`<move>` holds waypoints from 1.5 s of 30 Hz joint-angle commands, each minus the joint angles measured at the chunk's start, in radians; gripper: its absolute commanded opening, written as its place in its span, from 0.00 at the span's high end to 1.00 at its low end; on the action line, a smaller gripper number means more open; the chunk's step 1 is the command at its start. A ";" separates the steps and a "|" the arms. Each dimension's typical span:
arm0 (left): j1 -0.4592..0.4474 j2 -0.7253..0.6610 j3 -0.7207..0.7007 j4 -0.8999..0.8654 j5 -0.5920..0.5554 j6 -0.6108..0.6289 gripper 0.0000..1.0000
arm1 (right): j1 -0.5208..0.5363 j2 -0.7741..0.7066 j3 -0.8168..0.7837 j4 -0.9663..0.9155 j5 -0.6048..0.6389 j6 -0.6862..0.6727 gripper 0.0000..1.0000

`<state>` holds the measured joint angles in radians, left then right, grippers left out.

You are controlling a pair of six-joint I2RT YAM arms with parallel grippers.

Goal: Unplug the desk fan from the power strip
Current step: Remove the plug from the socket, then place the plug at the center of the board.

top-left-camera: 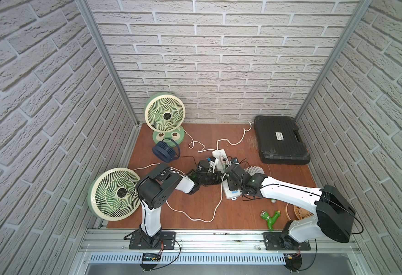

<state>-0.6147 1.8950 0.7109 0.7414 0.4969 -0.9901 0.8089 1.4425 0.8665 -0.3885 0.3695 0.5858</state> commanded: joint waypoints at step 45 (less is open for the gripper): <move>0.060 -0.206 -0.083 -0.212 -0.062 0.055 1.00 | -0.953 -0.166 -0.105 -0.151 -0.404 -0.193 0.84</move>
<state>-0.5674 1.7237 0.6418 0.5282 0.4404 -0.9607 -0.1379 1.2564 0.7715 -0.6071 -0.0204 0.4080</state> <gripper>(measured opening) 0.071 0.332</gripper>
